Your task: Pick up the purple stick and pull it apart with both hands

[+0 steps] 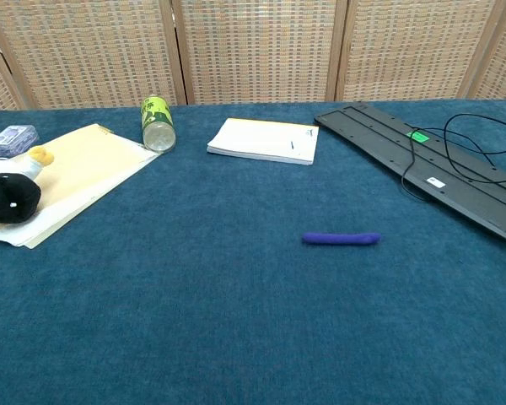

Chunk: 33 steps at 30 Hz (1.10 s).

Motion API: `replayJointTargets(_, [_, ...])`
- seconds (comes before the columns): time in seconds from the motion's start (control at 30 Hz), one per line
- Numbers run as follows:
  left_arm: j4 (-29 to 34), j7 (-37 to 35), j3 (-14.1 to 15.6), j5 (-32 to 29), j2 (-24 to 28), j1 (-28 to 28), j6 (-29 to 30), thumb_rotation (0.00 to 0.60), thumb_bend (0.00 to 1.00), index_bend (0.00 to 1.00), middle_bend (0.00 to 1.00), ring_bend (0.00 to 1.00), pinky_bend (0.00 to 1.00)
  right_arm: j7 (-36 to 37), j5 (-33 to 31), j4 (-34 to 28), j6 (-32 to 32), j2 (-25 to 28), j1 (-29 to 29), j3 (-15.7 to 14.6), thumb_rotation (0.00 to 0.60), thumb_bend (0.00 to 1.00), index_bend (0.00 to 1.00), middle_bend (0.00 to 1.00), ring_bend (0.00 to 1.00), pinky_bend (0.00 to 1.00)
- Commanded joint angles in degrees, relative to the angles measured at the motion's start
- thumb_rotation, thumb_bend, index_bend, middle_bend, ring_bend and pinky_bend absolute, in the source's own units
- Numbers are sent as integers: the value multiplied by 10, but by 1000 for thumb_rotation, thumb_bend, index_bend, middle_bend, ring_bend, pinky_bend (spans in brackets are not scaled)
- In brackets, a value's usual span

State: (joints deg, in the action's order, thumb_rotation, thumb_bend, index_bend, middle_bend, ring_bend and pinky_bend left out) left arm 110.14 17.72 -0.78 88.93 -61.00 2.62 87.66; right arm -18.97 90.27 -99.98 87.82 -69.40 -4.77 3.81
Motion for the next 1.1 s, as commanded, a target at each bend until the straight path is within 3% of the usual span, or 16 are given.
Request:
replayJointTargets(0.03, [-1,0,0,0,0,0,0,600,0,0,0,0,0,-1,-1,0,-1,0,0,0,600,0,0,0,0,0])
replayJointTargets(0.27, [1,-3,-1,-1,1,0,1,600,0,0,0,0,0,6,-8,3,-18,-3,-6,-3,600,0,0,0,0,0])
replayJointTargets(0.43, [3,-7,-5,-3,3,0,4,600,0,0,0,0,0,7,-24,13,-72,-14,-36,4,600,0,11,0,0,0])
replayJointTargets(0.67, [3,-1,-8,-16,0,4,-4,600,0,0,0,0,0,79,-46,25,-210,-35,-136,40,600,6,196,0,0,0])
replayJointTargets(0.9, [-1,14,-14,-36,-9,10,-16,600,0,0,0,0,0,95,-139,97,-315,-104,-219,88,600,208,359,0,0,0])
replayJointTargets(1.1, [-4,27,-17,-47,-18,14,-21,600,0,0,0,0,0,78,-229,137,-368,-160,-258,104,600,310,440,0,0,0])
